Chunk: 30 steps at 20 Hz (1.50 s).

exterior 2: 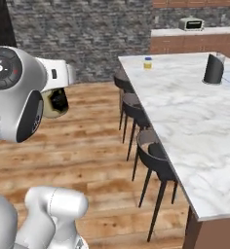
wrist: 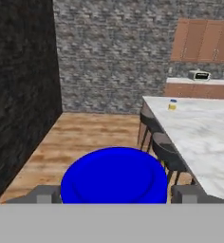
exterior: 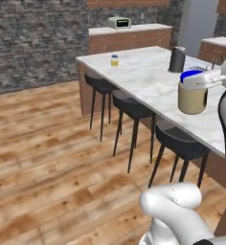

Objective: The dining table condiment station is running low on mayonnaise. Refill the condiment station by opening the cabinet and taking the mayonnaise from the cabinet and placing it on the dining table.

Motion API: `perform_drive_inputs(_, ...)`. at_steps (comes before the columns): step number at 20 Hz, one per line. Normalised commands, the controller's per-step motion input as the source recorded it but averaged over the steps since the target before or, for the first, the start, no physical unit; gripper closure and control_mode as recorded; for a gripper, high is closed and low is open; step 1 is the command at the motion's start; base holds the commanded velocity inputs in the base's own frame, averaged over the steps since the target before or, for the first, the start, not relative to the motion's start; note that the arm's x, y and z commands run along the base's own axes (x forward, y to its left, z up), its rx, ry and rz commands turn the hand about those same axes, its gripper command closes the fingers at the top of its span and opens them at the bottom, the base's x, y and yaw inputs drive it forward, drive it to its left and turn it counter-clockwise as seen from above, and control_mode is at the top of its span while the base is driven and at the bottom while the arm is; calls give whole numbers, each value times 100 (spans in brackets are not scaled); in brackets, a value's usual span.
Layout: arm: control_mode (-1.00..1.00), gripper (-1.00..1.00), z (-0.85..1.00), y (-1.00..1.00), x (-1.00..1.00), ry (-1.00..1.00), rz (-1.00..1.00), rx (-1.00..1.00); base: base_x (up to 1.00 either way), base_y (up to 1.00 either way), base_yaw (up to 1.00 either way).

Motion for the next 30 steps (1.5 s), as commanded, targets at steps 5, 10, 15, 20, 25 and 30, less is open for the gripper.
perform_drive_inputs(5, 100, 100, 0, 0, 0, 0, 0, 0, 100, 100, -55)
perform_drive_inputs(10, 100, 100, 0, 0, 0, 0, 0, 0, 100, 100, -56)
perform_drive_inputs(15, 100, 100, 0, 0, 0, 0, 0, 0, 100, 100, -55)
perform_drive_inputs(20, 100, 100, 0, 0, 0, 0, 0, 0, 96, 100, -52)
perform_drive_inputs(25, 100, 100, 0, 0, 0, 0, 0, 0, 64, 100, -48)
perform_drive_inputs(30, 100, 100, 0, 0, 0, 0, 0, 0, 58, 100, -39)
